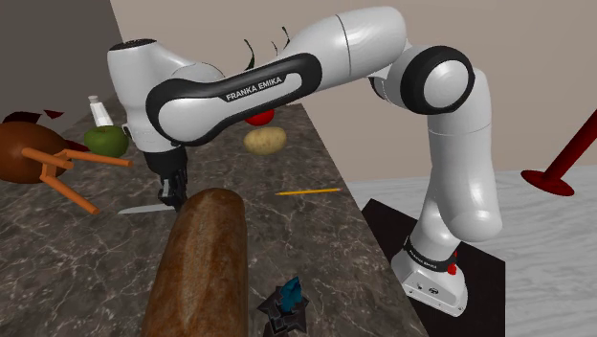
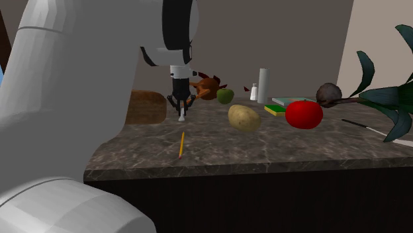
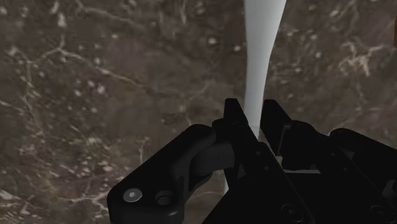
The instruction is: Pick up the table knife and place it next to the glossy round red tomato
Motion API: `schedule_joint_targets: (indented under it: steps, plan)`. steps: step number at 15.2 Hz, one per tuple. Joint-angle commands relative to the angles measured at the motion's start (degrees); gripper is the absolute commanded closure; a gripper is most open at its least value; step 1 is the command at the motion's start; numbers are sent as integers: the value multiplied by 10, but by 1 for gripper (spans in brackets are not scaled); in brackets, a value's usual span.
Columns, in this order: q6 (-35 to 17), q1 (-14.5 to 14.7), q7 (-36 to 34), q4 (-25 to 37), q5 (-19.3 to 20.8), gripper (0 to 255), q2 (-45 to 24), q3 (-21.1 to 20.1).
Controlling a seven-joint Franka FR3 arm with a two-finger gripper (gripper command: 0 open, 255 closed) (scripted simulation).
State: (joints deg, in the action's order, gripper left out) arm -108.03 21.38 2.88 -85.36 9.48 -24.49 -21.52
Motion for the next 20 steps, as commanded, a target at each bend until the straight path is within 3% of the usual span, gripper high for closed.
schedule_joint_targets:
  steps: [1, 7, 20]
  plan:
    - [0, 0, 0, 0, 0, 255, 0, 0]
    - [0, 0, 0, 0, 0, 255, 0, 0]
    - [98, 7, 6, 93, -4, 255, 4, -3]
